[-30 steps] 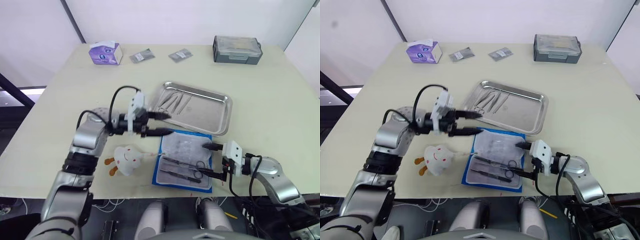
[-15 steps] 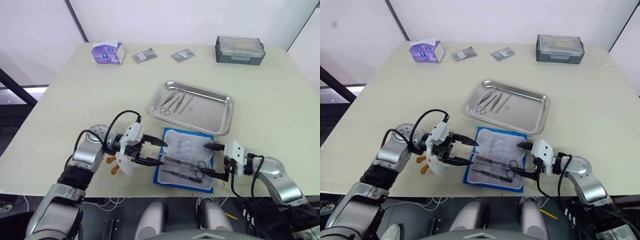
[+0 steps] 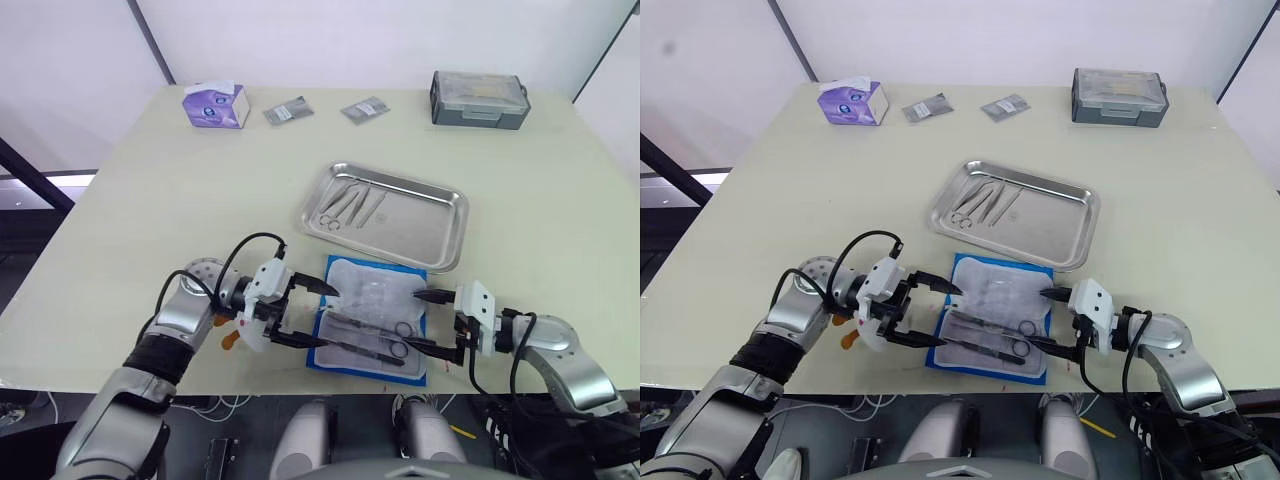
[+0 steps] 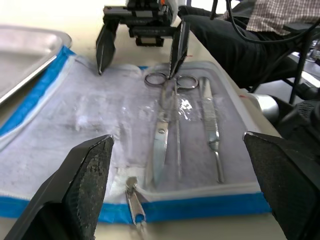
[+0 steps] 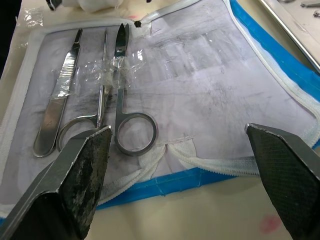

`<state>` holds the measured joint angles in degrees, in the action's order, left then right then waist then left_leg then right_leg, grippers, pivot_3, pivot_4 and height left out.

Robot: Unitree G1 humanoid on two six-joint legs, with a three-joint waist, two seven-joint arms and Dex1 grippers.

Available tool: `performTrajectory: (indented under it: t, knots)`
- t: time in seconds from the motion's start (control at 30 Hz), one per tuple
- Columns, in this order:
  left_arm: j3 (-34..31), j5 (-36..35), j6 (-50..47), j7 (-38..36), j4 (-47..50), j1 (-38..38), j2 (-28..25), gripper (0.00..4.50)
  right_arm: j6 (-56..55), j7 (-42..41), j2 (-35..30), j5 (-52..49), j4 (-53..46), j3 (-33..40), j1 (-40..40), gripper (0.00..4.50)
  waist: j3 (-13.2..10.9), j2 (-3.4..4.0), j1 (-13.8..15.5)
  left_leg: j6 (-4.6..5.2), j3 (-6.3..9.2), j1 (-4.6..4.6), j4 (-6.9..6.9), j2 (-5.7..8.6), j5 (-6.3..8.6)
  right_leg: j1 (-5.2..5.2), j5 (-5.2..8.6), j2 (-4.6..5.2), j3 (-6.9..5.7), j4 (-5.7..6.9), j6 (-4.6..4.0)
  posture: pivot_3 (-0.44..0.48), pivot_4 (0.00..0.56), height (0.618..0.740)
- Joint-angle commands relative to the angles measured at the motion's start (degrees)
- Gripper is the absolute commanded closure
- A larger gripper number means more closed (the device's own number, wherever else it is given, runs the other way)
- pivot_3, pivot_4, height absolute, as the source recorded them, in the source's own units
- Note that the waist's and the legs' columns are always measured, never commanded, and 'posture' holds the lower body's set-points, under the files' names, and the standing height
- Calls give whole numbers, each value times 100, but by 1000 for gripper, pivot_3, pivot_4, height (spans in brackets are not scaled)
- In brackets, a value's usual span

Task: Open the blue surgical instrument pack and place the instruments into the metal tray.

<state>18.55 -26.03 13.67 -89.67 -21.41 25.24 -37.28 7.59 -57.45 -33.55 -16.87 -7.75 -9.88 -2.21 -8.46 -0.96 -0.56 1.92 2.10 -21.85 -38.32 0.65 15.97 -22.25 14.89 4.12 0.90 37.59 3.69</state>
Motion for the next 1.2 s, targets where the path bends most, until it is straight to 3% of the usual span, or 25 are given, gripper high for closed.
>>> performTrajectory:
  t: [0.03, 0.43, 0.8, 1.2]
  knots:
    - [42, -22, 531, -283, -207, 35, 118, 83, 203, 15, -79, -176, -218, 204, 98, 0, 0, 0, 0, 0, 0, 0, 0, 0, 0, 0, 0, 0, 0, 0, 0, 0, 150, 734]
    - [793, 178, 1339, -283, -826, 273, 79, 83, 654, 38, -165, -1031, -1193, 883, 452, 0, -8, 15, 2, 1, 1, 0, 0, 2, 0, -1, 0, 0, 2, 2, 1, 0, 150, 734]
    - [1672, 384, 1119, -283, -1063, 498, -219, 83, 1184, -57, -806, -1703, -2316, 1427, 686, 0, -6, 38, -11, 2, 0, 5, 1, 4, 1, 2, 1, -2, 4, 3, 2, 0, 150, 734]
    - [1332, 1074, 908, -282, -1511, 532, 184, 83, 1478, 107, -953, -2091, -2822, 1541, 472, 0, 29, 94, 10, 4, -1, 7, 0, 8, 1, 7, 4, 1, 5, 1, 8, 0, 150, 734]
